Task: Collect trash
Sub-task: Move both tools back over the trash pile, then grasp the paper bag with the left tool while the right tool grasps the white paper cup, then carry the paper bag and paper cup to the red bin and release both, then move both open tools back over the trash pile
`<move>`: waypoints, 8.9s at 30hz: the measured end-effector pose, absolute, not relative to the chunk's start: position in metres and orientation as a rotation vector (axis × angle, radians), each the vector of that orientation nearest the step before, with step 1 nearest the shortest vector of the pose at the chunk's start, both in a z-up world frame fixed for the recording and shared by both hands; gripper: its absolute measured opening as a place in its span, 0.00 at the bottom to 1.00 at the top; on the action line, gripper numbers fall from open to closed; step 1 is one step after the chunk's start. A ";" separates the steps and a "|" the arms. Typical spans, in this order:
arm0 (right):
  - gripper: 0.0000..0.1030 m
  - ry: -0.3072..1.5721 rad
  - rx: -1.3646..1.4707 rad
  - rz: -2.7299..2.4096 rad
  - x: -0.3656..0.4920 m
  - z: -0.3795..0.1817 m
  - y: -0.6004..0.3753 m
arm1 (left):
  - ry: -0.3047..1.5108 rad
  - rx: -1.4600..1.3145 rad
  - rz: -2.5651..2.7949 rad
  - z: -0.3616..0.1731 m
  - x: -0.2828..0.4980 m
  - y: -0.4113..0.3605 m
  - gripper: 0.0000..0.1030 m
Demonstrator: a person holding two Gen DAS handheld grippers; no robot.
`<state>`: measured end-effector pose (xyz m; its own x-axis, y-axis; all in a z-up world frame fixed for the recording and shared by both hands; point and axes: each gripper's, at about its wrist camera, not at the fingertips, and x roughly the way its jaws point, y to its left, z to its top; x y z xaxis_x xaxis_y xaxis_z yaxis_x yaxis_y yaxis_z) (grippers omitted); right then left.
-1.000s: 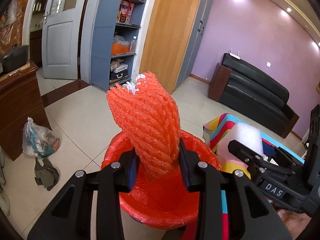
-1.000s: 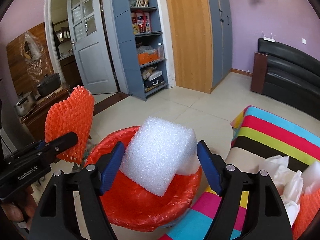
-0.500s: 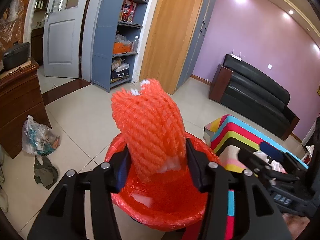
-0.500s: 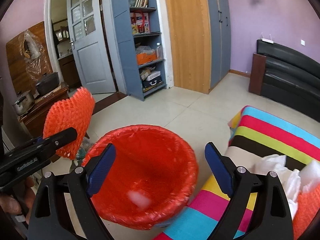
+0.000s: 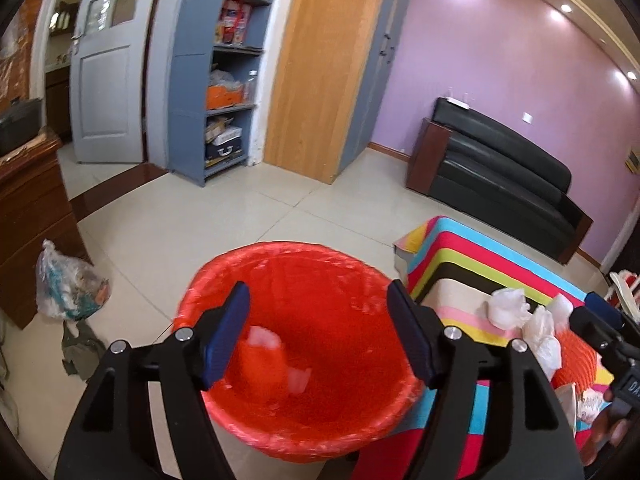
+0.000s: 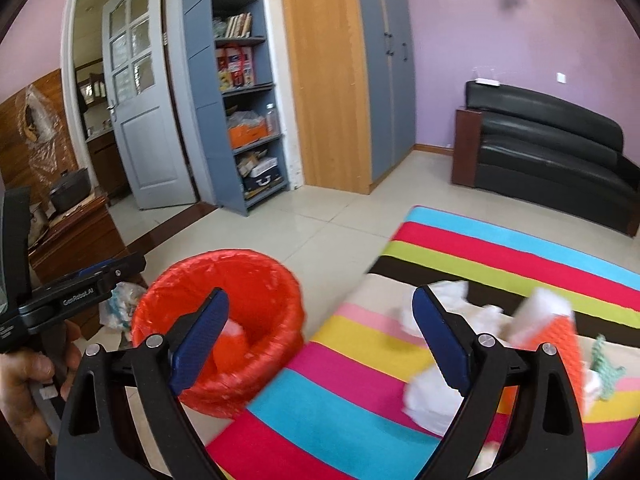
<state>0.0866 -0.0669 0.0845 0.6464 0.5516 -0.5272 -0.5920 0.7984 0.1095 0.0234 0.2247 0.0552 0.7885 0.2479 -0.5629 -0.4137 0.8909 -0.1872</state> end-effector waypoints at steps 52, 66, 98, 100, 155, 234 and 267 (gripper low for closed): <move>0.88 0.701 -0.006 0.288 0.063 -0.011 -0.297 | 0.870 -0.130 -0.156 -0.023 0.090 -0.078 0.25; 0.72 0.758 -0.002 0.296 0.072 -0.024 -0.293 | 0.861 -0.129 -0.180 -0.023 0.091 -0.080 0.17; 0.42 0.659 0.022 0.258 0.064 0.009 -0.296 | 0.712 -0.156 -0.077 0.019 0.070 -0.031 0.17; 0.42 0.648 0.029 0.260 0.065 0.013 -0.296 | 0.699 -0.151 -0.065 0.022 0.069 -0.026 0.17; 0.42 0.535 0.018 0.405 0.088 0.080 -0.204 | 0.557 -0.221 0.183 0.078 0.043 0.108 0.17; 0.64 0.550 -0.077 0.584 0.107 0.070 -0.095 | 0.487 -0.163 0.269 0.062 0.060 0.137 0.49; 0.67 0.663 -0.059 0.343 0.081 0.018 -0.251 | 0.613 -0.088 -0.008 0.015 0.098 0.001 0.51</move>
